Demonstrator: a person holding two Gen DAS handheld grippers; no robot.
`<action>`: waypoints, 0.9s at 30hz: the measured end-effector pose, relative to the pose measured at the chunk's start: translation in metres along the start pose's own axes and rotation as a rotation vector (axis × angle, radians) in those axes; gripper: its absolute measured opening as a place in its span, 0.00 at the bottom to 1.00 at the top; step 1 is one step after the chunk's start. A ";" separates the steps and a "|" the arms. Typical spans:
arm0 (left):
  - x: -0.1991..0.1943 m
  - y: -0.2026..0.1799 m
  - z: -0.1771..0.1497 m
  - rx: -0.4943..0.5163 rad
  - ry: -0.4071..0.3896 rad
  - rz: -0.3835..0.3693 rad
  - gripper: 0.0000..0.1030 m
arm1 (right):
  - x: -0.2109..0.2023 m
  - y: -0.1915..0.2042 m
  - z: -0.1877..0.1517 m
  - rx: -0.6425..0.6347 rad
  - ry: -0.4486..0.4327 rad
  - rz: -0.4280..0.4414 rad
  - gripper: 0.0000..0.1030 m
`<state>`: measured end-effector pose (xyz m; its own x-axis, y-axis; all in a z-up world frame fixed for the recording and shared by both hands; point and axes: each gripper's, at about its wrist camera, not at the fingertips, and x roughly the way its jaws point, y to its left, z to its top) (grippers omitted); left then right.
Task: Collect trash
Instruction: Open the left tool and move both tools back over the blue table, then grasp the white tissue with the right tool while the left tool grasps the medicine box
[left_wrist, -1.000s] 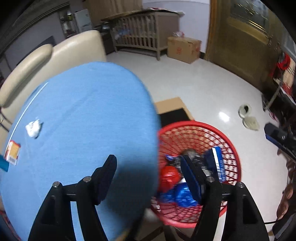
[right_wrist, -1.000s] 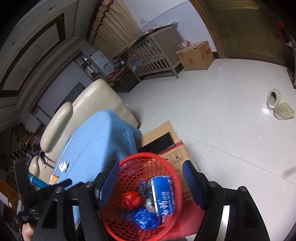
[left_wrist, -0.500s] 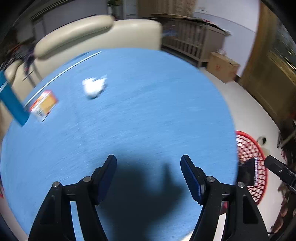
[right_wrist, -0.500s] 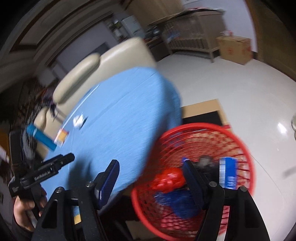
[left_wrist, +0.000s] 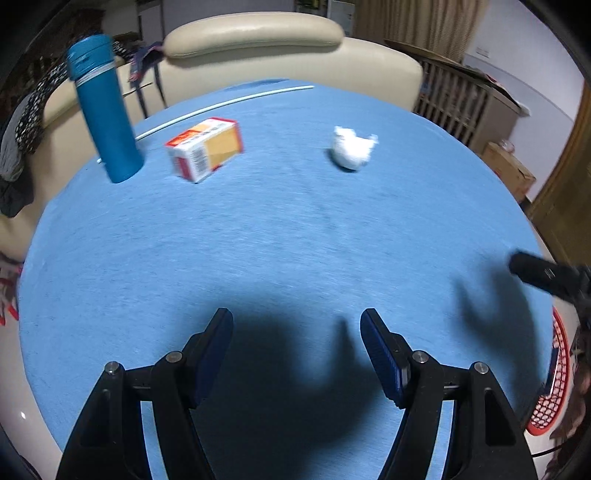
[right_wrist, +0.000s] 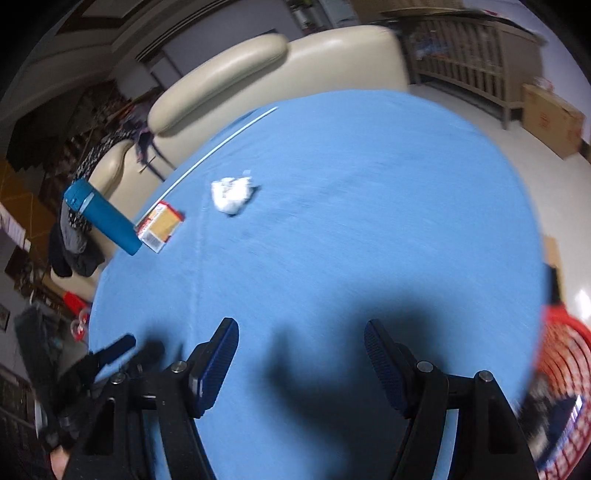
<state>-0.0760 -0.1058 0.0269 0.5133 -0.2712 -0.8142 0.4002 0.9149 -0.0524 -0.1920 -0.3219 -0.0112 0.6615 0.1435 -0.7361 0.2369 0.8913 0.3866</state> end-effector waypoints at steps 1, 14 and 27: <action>0.003 0.006 0.004 -0.009 0.001 0.000 0.70 | 0.013 0.013 0.010 -0.019 0.008 0.006 0.72; 0.012 0.064 0.047 -0.047 -0.053 0.021 0.70 | 0.136 0.098 0.112 -0.103 0.015 -0.035 0.72; 0.053 0.097 0.125 -0.046 -0.104 0.024 0.72 | 0.171 0.106 0.118 -0.182 0.051 -0.053 0.37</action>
<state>0.0845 -0.0691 0.0513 0.5994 -0.2769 -0.7510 0.3532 0.9335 -0.0622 0.0308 -0.2538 -0.0306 0.6137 0.1112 -0.7817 0.1352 0.9606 0.2428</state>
